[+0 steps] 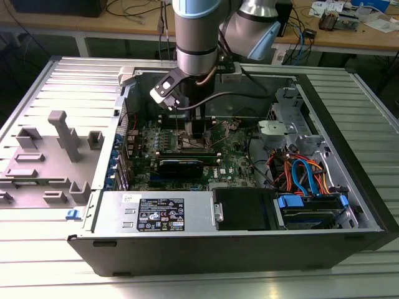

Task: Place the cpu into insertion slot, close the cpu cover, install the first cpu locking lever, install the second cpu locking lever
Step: 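Place the cpu into insertion slot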

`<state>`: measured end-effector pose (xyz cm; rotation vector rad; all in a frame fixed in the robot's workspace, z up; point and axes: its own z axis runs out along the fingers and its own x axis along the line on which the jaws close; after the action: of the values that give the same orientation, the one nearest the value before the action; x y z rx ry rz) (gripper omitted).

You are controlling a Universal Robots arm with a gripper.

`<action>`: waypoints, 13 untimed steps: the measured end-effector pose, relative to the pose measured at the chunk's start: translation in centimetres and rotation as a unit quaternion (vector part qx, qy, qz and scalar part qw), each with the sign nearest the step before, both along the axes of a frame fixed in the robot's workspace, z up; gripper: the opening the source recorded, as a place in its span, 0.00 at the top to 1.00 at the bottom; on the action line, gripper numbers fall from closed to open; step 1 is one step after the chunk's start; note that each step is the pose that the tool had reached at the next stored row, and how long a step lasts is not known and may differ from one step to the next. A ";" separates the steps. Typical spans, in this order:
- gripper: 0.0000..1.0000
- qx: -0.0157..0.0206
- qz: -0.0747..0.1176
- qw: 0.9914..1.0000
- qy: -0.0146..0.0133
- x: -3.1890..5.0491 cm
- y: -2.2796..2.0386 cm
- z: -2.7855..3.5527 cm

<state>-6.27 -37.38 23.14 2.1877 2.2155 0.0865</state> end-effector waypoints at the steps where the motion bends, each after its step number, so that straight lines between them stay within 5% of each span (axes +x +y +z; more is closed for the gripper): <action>1: 0.46 0.000 0.000 1.000 0.000 0.00 0.00 -0.05; 3: 0.46 0.000 0.000 1.000 0.000 0.00 -0.01 -0.05; 5: 0.46 -0.008 0.000 1.000 0.000 0.00 0.00 -0.43; 13: 0.46 -0.009 0.000 1.000 0.000 0.00 0.00 -0.48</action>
<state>-6.27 -37.38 22.67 2.1786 2.2075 0.0662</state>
